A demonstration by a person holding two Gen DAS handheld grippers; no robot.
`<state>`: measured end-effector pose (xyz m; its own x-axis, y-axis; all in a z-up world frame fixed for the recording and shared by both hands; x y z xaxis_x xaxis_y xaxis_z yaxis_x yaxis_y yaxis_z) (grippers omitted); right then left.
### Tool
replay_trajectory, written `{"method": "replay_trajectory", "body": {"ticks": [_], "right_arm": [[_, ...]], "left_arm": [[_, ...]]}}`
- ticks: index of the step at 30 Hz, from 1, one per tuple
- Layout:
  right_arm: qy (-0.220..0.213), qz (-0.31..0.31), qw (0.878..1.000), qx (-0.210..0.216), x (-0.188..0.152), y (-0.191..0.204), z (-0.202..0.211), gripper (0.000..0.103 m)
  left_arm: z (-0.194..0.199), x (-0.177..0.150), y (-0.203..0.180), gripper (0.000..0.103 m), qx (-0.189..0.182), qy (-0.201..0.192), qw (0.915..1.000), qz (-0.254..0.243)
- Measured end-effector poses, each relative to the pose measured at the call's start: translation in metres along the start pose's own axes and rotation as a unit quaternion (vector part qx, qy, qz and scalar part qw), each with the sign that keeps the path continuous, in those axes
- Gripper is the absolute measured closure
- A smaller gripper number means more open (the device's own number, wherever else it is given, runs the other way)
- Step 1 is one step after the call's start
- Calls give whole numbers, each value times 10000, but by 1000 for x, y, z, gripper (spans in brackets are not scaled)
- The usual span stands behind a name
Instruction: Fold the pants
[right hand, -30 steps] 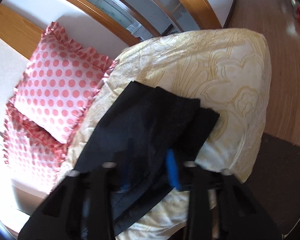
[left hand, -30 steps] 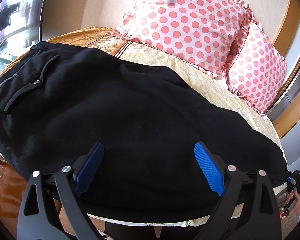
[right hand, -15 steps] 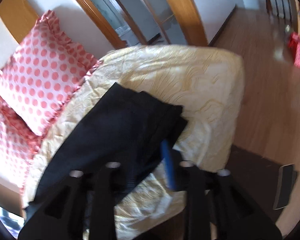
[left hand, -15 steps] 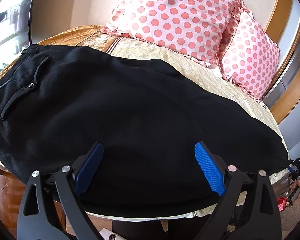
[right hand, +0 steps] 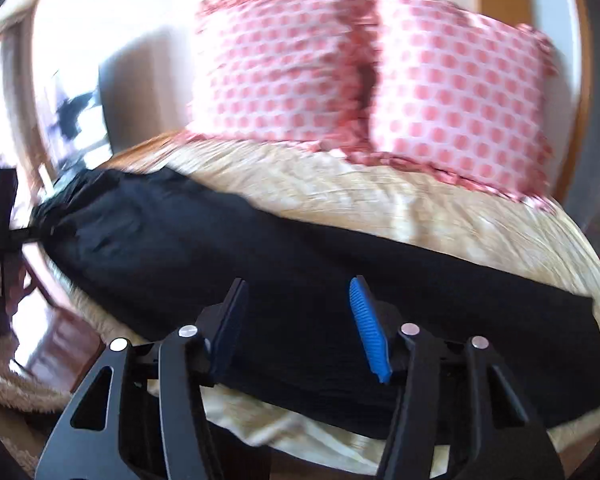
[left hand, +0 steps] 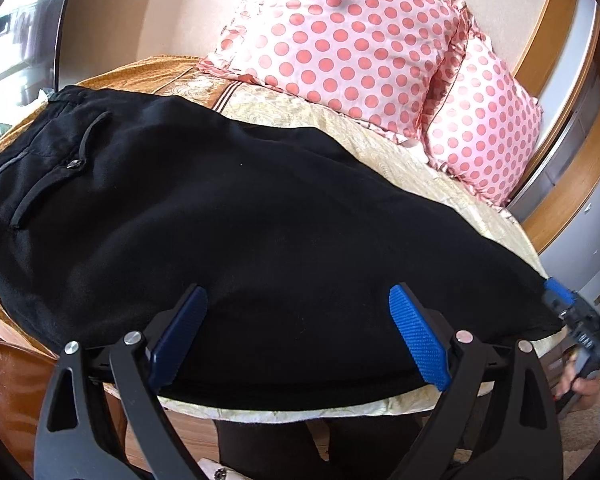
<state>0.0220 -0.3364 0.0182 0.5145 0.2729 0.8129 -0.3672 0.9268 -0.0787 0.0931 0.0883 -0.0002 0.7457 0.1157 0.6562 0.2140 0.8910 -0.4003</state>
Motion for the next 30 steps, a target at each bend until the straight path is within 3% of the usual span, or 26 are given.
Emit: {"method": "replay_trajectory", "body": {"ticks": [3,7,16,18,20,22,27,30], "right_arm": [[131,584,9970,499,0,40,-20,56],[51,1052,9907,860,2,67,-24,57],[510,2069,9728,904,-4,104,-53,64],[483,2138,9712,934,-2,106,-56,69],[537,2184,9698,942,-1,109,-58,92],[506,2270,9686,874,-2,111,-59,94],[399,2009,9710,1237,-1,107,-44,96],[565,2239,9658,1177,-11,114,-45,96]], "left_arm": [[16,1,7,11,-134,-158,9997,104],[36,-1,12,10,-23,-398,9992,25],[51,8,18,10,315,-593,9976,-155],[56,9,20,10,404,-663,9968,-168],[62,10,24,10,459,-735,9962,-126],[64,11,27,9,489,-784,9957,-68],[64,14,28,9,543,-804,9953,-61],[59,17,20,9,473,-777,9957,-168]]}}
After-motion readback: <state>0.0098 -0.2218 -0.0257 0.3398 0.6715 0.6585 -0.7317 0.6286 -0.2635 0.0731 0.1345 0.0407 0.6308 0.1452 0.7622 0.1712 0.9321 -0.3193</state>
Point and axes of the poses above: each gripper's, at about its wrist camera, not at the fingertips, and z roughly against the way its jaws point, y to its left, x to its top, the point moved 2 cm from there along -z, roughly the way its jaws point, and after that the axes turned 2 degrees about z, right-handed, at the moved point
